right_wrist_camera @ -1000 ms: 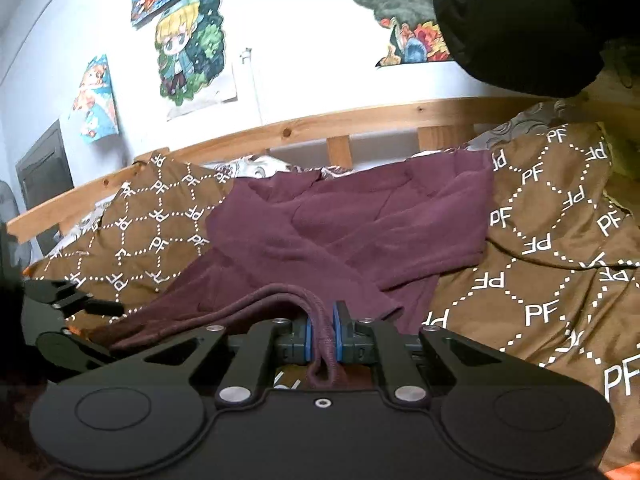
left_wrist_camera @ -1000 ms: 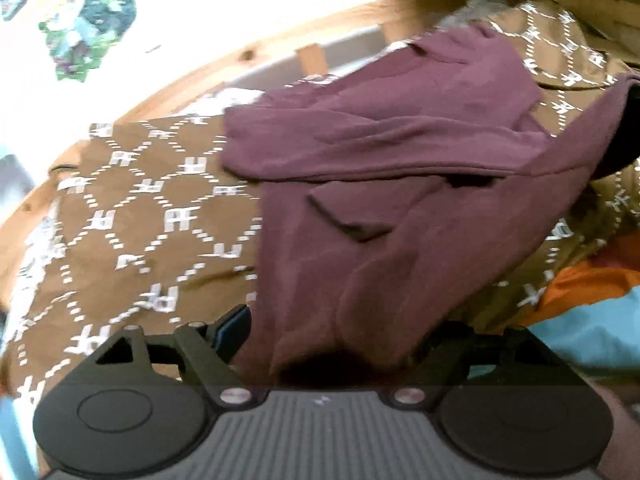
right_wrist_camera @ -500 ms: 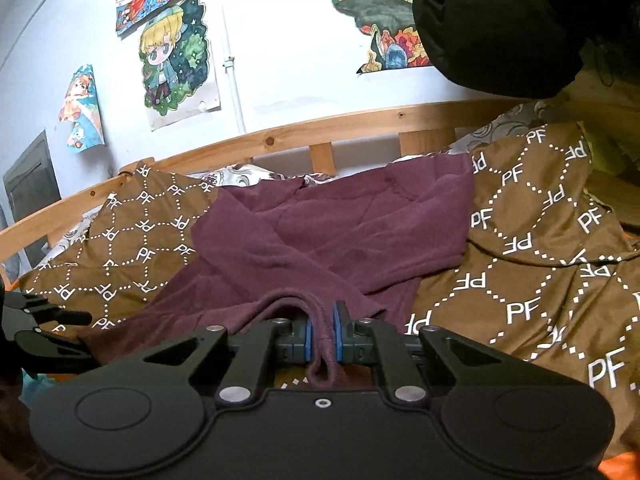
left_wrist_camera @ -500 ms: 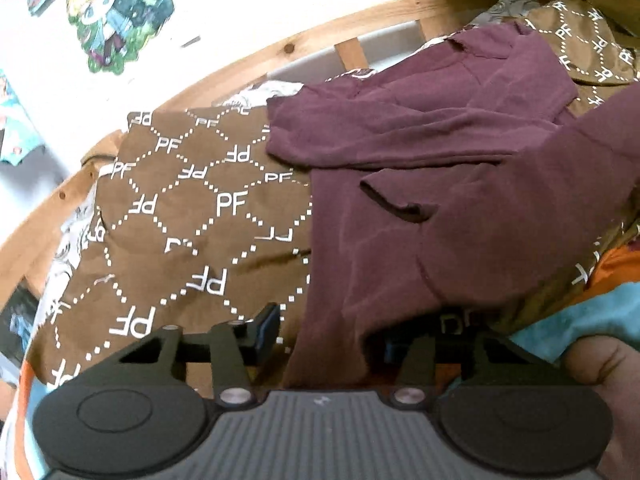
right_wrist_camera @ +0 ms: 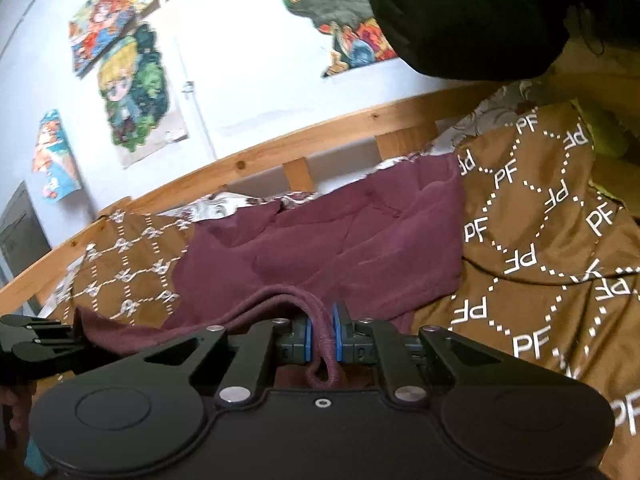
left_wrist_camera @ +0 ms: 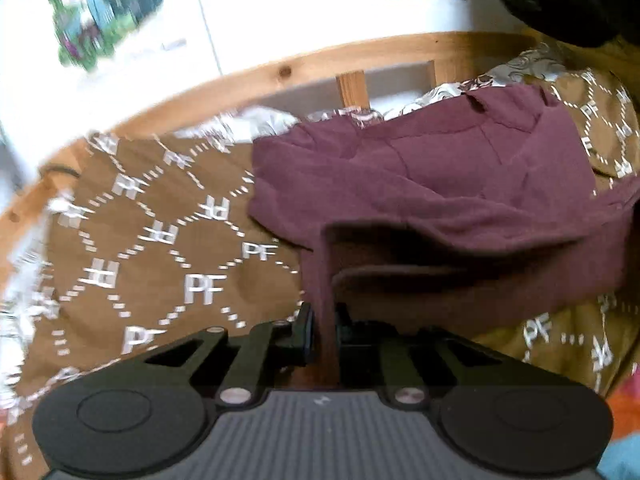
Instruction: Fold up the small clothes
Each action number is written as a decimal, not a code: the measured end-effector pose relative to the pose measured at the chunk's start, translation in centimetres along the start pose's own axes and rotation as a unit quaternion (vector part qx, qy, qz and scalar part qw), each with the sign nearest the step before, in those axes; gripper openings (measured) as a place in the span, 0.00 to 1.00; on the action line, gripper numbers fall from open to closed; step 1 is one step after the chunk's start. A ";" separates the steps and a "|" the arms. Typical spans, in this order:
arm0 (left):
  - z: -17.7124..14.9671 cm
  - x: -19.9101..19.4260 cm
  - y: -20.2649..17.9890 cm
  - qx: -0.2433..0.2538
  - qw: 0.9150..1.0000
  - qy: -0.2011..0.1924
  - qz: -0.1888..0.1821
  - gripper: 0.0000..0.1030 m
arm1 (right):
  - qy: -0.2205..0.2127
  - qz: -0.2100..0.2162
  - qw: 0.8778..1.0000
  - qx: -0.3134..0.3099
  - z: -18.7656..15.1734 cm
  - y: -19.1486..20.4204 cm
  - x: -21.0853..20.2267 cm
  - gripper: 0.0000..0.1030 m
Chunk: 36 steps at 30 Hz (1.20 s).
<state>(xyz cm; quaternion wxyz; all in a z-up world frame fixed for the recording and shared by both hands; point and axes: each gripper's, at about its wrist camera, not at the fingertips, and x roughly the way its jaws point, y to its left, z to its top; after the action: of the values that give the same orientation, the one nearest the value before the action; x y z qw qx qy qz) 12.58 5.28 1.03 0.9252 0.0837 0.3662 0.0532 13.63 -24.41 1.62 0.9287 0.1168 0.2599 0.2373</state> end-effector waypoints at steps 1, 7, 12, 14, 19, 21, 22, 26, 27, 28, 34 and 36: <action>0.5 1.1 0.6 -0.017 1.000 0.015 -0.020 0.10 | 0.003 -0.003 1.000 0.008 0.1 -0.4 0.7 0.10; 1.4 5.8 4.0 -0.147 0.978 0.061 -0.136 0.28 | 0.051 -0.013 0.995 0.081 -0.7 -3.8 5.2 0.10; 0.9 4.9 4.4 -0.121 0.983 0.033 -0.138 0.68 | 0.069 -0.011 0.992 0.106 -1.7 -5.7 7.3 0.12; 0.5 4.0 3.9 -0.086 0.988 0.029 -0.124 0.71 | 0.070 -0.009 0.992 0.107 -2.2 -6.0 7.4 0.14; -0.6 2.1 2.0 -0.011 0.995 0.021 -0.095 0.80 | 0.074 -0.006 0.992 0.106 -3.0 -6.7 7.3 0.19; -1.1 1.6 1.0 0.026 0.997 0.005 -0.070 0.80 | 0.073 -0.005 0.992 0.100 -3.0 -6.7 7.2 0.20; -1.2 1.6 0.5 0.044 0.997 0.003 -0.058 0.76 | 0.072 -0.005 0.993 0.095 -3.0 -6.6 7.1 0.20; -1.5 1.4 -0.9 0.081 0.996 0.000 -0.041 0.49 | 0.069 -0.008 0.995 0.074 -2.9 -6.1 6.8 0.20; -1.5 1.3 -1.1 0.087 0.996 -0.003 -0.035 0.47 | 0.068 -0.009 0.995 0.070 -3.0 -6.0 6.7 0.20; -1.6 1.2 -1.2 0.090 0.995 -0.006 -0.032 0.41 | 0.068 -0.010 0.995 0.066 -3.0 -5.9 6.6 0.20; -1.8 -0.1 0.3 0.044 0.998 -0.034 -0.037 0.14 | 0.061 -0.024 0.998 0.016 -3.0 -4.6 5.8 0.12; -2.0 -1.3 1.7 -0.013 0.997 -0.051 -0.048 0.13 | 0.055 -0.029 0.998 -0.014 -2.9 -3.7 5.4 0.10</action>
<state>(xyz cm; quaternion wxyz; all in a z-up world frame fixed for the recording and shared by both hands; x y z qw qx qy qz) 10.20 6.93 0.81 0.9452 0.0568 0.3215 0.0092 17.52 -24.64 -4.34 0.9211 0.0830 0.3107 0.2195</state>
